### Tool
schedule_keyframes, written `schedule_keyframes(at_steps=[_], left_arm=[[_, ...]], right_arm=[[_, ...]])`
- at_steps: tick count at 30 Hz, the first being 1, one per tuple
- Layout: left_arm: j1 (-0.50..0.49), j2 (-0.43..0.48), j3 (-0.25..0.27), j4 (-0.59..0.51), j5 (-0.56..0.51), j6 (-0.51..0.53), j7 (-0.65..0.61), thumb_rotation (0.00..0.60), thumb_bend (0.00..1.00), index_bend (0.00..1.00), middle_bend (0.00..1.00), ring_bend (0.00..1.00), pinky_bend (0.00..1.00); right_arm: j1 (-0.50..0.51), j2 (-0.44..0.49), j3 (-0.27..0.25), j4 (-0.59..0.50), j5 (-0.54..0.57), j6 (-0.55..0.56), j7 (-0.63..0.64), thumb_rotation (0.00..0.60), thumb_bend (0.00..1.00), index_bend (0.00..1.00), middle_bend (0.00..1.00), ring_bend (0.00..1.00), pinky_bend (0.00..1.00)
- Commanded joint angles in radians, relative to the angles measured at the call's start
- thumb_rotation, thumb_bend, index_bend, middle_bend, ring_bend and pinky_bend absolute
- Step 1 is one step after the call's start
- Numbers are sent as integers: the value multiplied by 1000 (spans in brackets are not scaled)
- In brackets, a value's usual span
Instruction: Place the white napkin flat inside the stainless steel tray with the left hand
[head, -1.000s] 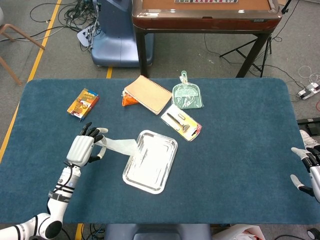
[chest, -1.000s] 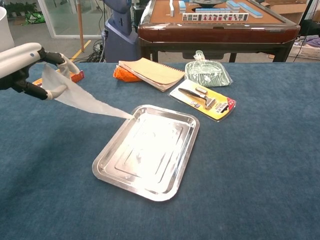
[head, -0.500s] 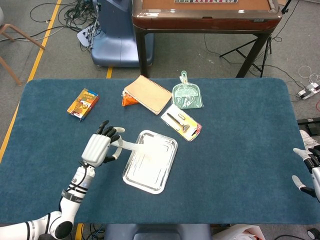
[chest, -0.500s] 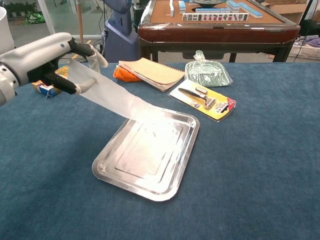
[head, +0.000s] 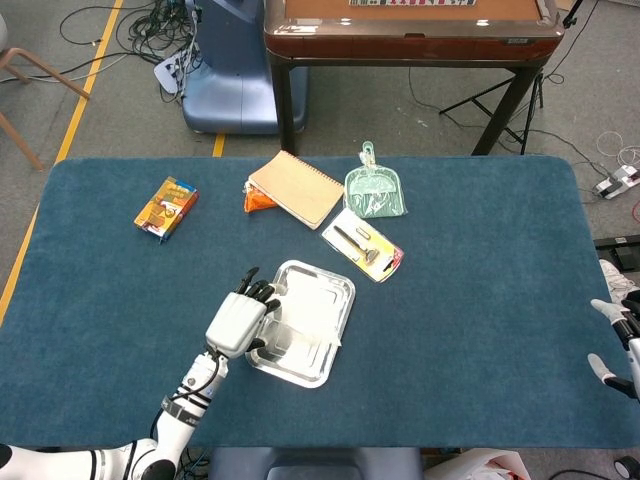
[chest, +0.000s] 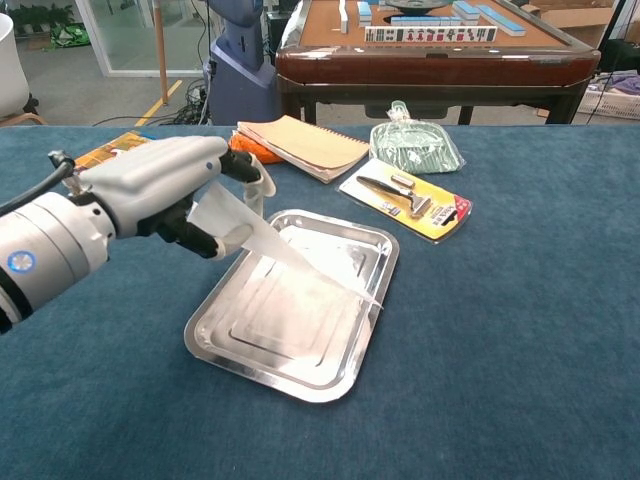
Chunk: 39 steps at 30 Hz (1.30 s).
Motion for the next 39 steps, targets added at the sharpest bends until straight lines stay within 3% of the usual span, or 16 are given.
schedule_keyframes(at_steps=[1,10,17,22,31,39], left_arm=[[-1,-9,16,2,-17,-7,19,600,424,606,275,207,31],[-3,-9,54,3,-33,-38,33,600,417,556,275,198,31],[-5,-7,77,-10,-29,-54,39,600,409,387,257,187,31],[-8,-11,89,-20,-33,-64,51,600,404,326,242,184,31],[-28,-46,79,7,-61,-89,70,600,405,226,211,180,31],[-52,-78,62,22,-93,-108,93,600,405,215,198,173,31]], right_arm=[[0,-2,0,2,1,-2,2,600,272,210,252,140,221],[4,-8,0,9,0,-11,7,600,273,211,252,140,221],[1,-9,-1,12,2,-11,9,600,273,211,253,140,221],[-2,-11,-2,16,1,-7,14,600,273,211,253,140,221],[-7,-13,-3,23,0,-2,23,600,273,210,252,140,221],[-10,-14,-4,28,-1,0,29,600,273,210,252,140,221]])
